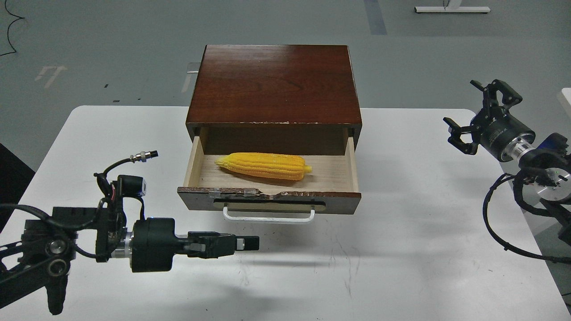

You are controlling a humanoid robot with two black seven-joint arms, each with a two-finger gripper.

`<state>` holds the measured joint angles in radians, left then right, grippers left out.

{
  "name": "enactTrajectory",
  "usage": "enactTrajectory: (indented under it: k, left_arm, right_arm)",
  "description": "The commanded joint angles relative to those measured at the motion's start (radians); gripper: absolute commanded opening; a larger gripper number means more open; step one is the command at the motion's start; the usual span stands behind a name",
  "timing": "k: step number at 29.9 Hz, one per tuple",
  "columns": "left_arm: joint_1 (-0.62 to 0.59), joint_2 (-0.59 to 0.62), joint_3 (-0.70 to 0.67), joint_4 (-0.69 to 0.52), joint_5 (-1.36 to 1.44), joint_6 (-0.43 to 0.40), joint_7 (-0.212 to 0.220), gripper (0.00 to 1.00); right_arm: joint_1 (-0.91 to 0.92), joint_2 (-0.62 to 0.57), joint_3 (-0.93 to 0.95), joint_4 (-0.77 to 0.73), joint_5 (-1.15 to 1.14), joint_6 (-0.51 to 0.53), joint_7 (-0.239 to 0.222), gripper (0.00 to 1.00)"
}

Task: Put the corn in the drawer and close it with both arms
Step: 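Move the left gripper to the front of the open drawer, then push the drawer shut into the cabinet with the left gripper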

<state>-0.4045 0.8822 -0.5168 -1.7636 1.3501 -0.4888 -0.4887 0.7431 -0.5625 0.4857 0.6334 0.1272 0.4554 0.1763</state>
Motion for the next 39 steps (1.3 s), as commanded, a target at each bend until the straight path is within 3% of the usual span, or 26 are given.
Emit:
enactTrajectory:
  k: [1, 5, 12, 15, 31, 39]
  left_arm:
    - [0.019, -0.051, 0.0, 0.004, 0.033, 0.0, 0.0, 0.0]
    - [0.02, -0.106, -0.005, 0.029, 0.044, 0.0, 0.009, 0.0]
    - [0.015, -0.181, -0.022, 0.116, 0.047, 0.0, 0.102, 0.0]
    - [0.012, -0.193, -0.022, 0.139, 0.047, 0.0, 0.163, 0.0]
    - [-0.023, -0.197, -0.045, 0.158, 0.041, 0.0, 0.168, 0.0]
    - [-0.082, -0.247, -0.045, 0.223, 0.041, 0.0, 0.168, 0.0]
  right_arm:
    - [0.004, 0.026, -0.006, -0.056, -0.011, 0.002, 0.0, 1.0]
    - [0.004, 0.035, -0.006, -0.072, -0.02, 0.002, 0.0, 1.0]
    - [0.005, 0.039, -0.006, -0.072, -0.02, 0.002, 0.0, 1.0]
    - [0.005, 0.038, -0.006, -0.072, -0.02, 0.0, 0.0, 1.0]
    - [0.005, 0.035, -0.007, -0.072, -0.037, 0.0, 0.0, 1.0]
    - [0.004, 0.027, -0.012, -0.074, -0.043, 0.0, 0.0, 1.0]
